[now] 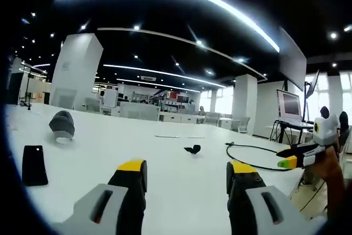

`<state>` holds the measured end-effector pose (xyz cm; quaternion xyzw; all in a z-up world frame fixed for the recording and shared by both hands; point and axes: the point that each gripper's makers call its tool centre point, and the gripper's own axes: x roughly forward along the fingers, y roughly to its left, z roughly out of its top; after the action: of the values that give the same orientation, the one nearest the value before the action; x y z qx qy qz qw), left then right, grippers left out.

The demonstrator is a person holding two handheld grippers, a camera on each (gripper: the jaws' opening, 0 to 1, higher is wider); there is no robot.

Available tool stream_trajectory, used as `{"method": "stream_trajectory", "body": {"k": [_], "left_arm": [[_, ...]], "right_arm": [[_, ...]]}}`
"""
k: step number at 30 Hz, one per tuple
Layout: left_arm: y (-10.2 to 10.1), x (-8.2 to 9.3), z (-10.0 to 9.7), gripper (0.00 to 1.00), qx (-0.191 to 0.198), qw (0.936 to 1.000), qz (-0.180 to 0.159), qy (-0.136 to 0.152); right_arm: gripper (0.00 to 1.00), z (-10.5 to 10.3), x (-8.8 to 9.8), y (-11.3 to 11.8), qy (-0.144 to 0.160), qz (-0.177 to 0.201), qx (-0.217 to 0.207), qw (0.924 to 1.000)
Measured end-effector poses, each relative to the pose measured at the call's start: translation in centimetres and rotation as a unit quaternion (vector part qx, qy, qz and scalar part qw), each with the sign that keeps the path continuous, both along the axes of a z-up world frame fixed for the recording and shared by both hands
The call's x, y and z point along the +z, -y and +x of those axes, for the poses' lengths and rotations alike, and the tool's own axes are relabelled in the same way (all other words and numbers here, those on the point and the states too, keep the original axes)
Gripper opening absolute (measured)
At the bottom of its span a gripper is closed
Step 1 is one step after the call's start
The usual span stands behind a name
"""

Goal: Find the charging cable on the desk, coil it up and secure with Velcro.

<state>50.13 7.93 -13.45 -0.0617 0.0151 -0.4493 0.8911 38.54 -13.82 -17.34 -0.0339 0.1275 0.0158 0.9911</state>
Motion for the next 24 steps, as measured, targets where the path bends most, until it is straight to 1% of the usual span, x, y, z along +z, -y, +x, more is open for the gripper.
{"method": "stream_trajectory", "body": {"k": [1, 2, 4, 5, 6, 7, 8, 9, 10, 11, 12, 13, 14, 15, 16, 17, 18, 20, 21, 22, 23, 24], "left_arm": [[0.4, -0.6, 0.0, 0.59, -0.011, 0.9995, -0.005, -0.028], [0.6, -0.9, 0.0, 0.60, -0.017, 0.9989, -0.012, -0.043], [1.1, -1.0, 0.4, 0.66, -0.027, 0.9971, -0.038, -0.059], [1.2, -0.8, 0.7, 0.69, -0.030, 0.9950, -0.062, -0.072], [1.3, -0.6, 1.1, 0.71, -0.034, 0.9878, -0.110, -0.105], [1.3, -0.2, 1.3, 0.73, -0.043, 0.9796, -0.148, -0.129], [1.3, 0.2, 1.7, 0.74, -0.051, 0.9719, -0.182, -0.140], [1.3, -0.1, 2.2, 0.76, -0.043, 0.9705, -0.185, -0.149], [1.5, -0.6, 2.4, 0.74, -0.036, 0.9753, -0.164, -0.143], [1.8, -1.4, 2.3, 0.68, -0.039, 0.9813, -0.128, -0.138], [1.9, -1.8, 2.2, 0.60, -0.037, 0.9820, -0.116, -0.144], [2.2, -2.1, 1.9, 0.51, -0.035, 0.9810, -0.111, -0.156], [2.4, -1.9, 1.8, 0.50, -0.037, 0.9813, -0.112, -0.152], [2.5, -2.0, 1.6, 0.51, -0.038, 0.9837, -0.100, -0.144], [2.6, -2.0, 1.4, 0.55, -0.040, 0.9859, -0.088, -0.136], [2.5, -1.9, 1.4, 0.57, -0.039, 0.9870, -0.084, -0.131], [2.2, -1.9, 1.5, 0.59, -0.028, 0.9905, -0.068, -0.116], [1.6, -1.7, 1.8, 0.59, -0.007, 0.9957, -0.034, -0.086], [1.2, -1.4, 1.9, 0.58, 0.005, 0.9980, -0.015, -0.062], [0.9, -1.4, 2.0, 0.56, 0.011, 0.9986, -0.001, -0.051], [0.3, -1.3, 2.2, 0.56, 0.027, 0.9988, 0.018, -0.037], [0.2, -1.1, 2.3, 0.56, 0.030, 0.9989, 0.023, -0.029]], "right_arm": [[0.45, 0.1, 0.2, 0.1, 0.003, 0.003, -0.001, 1.0000], [0.44, 0.2, 0.2, -0.1, 0.005, 0.003, -0.003, 1.0000], [0.43, 0.2, 0.3, -0.2, 0.008, 0.002, -0.005, 1.0000], [0.43, 0.3, 0.4, -0.1, 0.009, 0.002, -0.005, 0.9999], [0.43, 0.4, 0.5, -0.1, 0.011, 0.004, -0.004, 0.9999], [0.43, 0.5, 0.5, -0.5, 0.012, 0.004, -0.003, 0.9999], [0.43, 0.5, 0.4, -0.6, 0.012, 0.005, -0.002, 0.9999], [0.43, 0.5, 0.4, -0.8, 0.012, 0.005, -0.001, 0.9999], [0.43, 0.4, 0.4, -0.8, 0.012, 0.006, -0.001, 0.9999], [0.43, 0.2, 0.2, -1.3, 0.011, 0.005, -0.001, 0.9999], [0.43, 0.2, 0.2, -1.3, 0.011, 0.004, -0.001, 0.9999], [0.43, 0.1, 0.1, -1.2, 0.010, 0.003, -0.002, 0.9999], [0.43, 0.0, 0.1, -1.2, 0.009, 0.003, -0.003, 0.9999], [0.43, -0.1, 0.2, -0.9, 0.010, 0.001, -0.006, 0.9999], [0.43, -0.2, 0.2, -0.7, 0.010, 0.000, -0.010, 0.9999], [0.43, -0.2, 0.2, -0.6, 0.010, -0.001, -0.011, 0.9999], [0.43, -0.3, 0.2, -0.3, 0.009, -0.004, -0.016, 0.9998], [0.43, -0.4, 0.3, 0.2, 0.007, -0.011, -0.026, 0.9996], [0.43, -0.5, 0.3, 0.3, 0.005, -0.014, -0.028, 0.9995], [0.43, -0.6, 0.2, 0.4, 0.004, -0.016, -0.031, 0.9994], [0.42, -0.6, 0.2, 0.5, 0.004, -0.018, -0.034, 0.9993], [0.42, -0.7, 0.2, 0.5, 0.004, -0.018, -0.034, 0.9992]]}}
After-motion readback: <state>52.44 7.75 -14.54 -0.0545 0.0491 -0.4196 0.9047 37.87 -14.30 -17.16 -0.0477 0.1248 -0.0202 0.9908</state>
